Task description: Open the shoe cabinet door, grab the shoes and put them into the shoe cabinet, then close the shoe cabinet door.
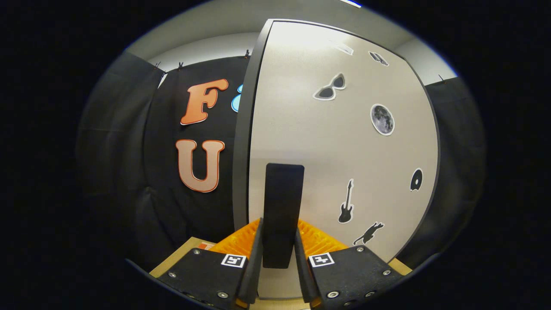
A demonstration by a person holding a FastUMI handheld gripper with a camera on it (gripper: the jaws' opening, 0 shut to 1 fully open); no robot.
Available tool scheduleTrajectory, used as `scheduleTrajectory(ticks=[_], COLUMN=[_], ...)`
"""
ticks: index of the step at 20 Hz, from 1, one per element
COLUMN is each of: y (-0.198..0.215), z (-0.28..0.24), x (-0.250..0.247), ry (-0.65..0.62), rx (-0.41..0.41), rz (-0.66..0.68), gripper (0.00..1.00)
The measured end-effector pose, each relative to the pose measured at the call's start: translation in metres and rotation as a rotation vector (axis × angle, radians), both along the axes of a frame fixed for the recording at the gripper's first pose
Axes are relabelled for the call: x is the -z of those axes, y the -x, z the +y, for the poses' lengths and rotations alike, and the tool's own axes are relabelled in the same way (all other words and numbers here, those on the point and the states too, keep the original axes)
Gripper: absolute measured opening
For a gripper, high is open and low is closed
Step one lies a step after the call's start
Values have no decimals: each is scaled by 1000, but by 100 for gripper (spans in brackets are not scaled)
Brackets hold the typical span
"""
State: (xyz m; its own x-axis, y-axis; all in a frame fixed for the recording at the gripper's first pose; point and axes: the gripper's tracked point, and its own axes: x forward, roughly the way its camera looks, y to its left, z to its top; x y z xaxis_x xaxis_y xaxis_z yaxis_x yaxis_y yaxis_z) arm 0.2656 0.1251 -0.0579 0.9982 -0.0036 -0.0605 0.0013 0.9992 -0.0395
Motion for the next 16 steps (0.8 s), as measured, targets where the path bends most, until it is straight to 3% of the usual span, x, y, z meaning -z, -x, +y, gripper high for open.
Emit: scheduleTrajectory(ticks=[2, 9, 16], y=[1, 4, 31], z=[1, 1, -3], x=[4, 3, 0], ry=[-80, -51, -50], rx=[-3, -42, -57], rz=[45, 80, 70], gripper=[37, 14, 12])
